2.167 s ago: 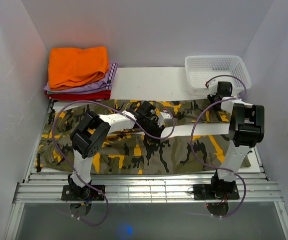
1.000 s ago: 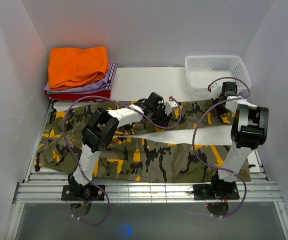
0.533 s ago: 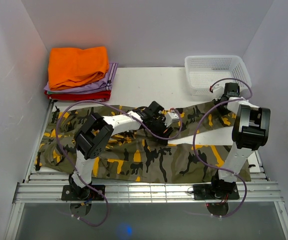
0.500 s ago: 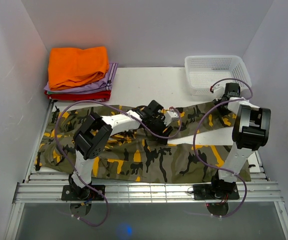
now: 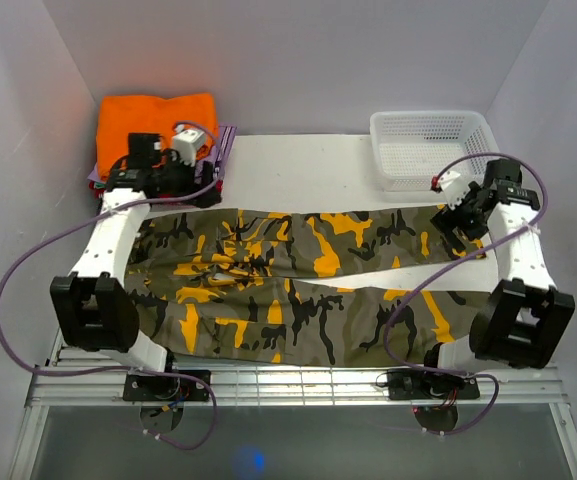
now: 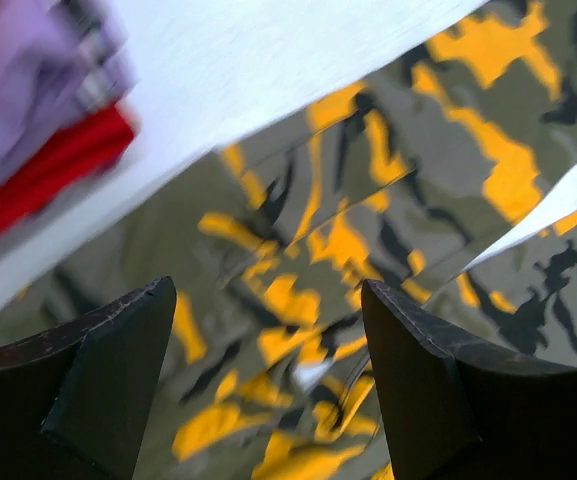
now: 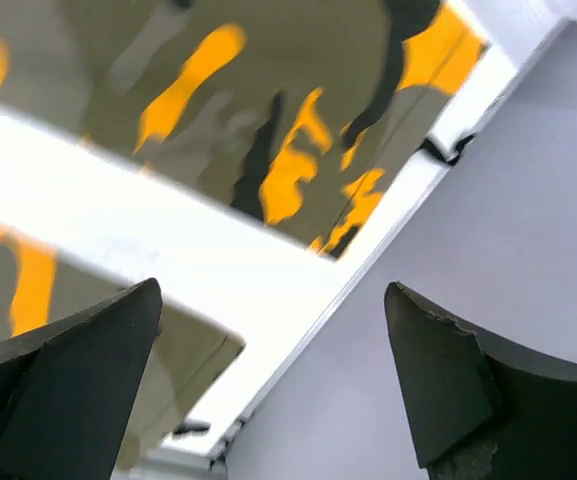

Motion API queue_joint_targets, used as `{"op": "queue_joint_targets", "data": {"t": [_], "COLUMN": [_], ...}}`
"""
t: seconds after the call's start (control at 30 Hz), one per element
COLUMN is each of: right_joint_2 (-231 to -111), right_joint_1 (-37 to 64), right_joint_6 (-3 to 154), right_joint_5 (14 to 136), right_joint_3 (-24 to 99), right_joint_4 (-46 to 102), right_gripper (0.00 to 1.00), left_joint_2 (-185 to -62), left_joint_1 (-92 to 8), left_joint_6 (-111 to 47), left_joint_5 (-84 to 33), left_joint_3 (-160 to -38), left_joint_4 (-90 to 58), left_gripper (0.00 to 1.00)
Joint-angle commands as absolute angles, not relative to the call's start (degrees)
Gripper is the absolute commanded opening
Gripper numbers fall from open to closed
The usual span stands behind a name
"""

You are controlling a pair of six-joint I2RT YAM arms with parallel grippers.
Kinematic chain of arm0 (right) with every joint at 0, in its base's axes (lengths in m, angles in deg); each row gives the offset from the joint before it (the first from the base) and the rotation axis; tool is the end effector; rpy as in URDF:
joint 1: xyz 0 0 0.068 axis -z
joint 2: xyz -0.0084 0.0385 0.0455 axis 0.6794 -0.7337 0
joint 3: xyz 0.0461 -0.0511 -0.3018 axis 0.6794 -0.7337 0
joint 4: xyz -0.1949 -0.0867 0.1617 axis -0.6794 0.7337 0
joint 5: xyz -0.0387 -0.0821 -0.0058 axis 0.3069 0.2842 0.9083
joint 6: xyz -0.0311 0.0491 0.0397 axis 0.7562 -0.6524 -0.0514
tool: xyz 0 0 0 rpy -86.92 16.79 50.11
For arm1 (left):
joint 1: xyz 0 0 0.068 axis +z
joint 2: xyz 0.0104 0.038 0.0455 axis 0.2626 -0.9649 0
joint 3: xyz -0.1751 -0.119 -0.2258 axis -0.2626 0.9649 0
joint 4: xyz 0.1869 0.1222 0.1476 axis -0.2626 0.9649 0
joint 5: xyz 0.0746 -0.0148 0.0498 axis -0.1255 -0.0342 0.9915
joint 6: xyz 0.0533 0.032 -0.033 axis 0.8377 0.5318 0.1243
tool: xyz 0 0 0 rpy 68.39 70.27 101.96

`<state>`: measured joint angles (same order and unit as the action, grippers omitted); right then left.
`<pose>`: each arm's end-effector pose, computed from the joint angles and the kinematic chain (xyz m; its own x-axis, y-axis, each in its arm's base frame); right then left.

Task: Fold and stack the trousers
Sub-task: Flatten the trousers out

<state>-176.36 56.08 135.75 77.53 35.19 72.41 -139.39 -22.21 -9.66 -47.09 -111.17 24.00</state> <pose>0.3219 -0.0703 0.3036 -0.6376 -0.6717 -0.3771 -0.5583 0.7403 -0.3746 0.3637 -0.0735 0.3577 -0.5987 0.2395 -0.7643 0.5829 0.7847 -0.2107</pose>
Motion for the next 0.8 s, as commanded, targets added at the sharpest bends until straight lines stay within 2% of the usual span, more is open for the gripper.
{"op": "queue_joint_targets", "data": {"t": [0.0,0.1,0.23,0.37,0.5,0.77], "right_joint_2": [-171.9,-169.2,-171.4,-177.9,-183.6,-189.8], "right_joint_1": [56.5,56.5,56.4,56.4,56.5,58.1], "right_joint_6": [144.2,145.0,144.7,143.3,140.1,140.5], "right_joint_5": [75.7,76.9,79.7,86.0,89.3,94.4], "right_joint_3": [26.2,17.8,8.6,1.6,3.0,11.5], "right_joint_4": [90.6,91.1,85.9,70.9,63.4,59.1], "right_gripper": [0.95,0.82,0.72,0.65,0.59,0.59], "left_joint_2": [-134.0,-133.2,-133.2,-132.5,-132.2,-133.9], "left_joint_1": [-14.3,-3.9,4.9,12.0,15.9,16.9], "left_joint_6": [-3.0,3.2,12.1,17.3,20.2,19.6], "left_joint_5": [-50.4,-51.6,-50.8,-48.9,-49.0,-48.3], "left_joint_3": [-104.2,-101.0,-96.9,-90.2,-86.0,-83.8], "left_joint_4": [36.9,42.1,46.5,46.6,45.5,42.5], "left_gripper": [0.85,0.84,0.81,0.8,0.79,0.79]}}
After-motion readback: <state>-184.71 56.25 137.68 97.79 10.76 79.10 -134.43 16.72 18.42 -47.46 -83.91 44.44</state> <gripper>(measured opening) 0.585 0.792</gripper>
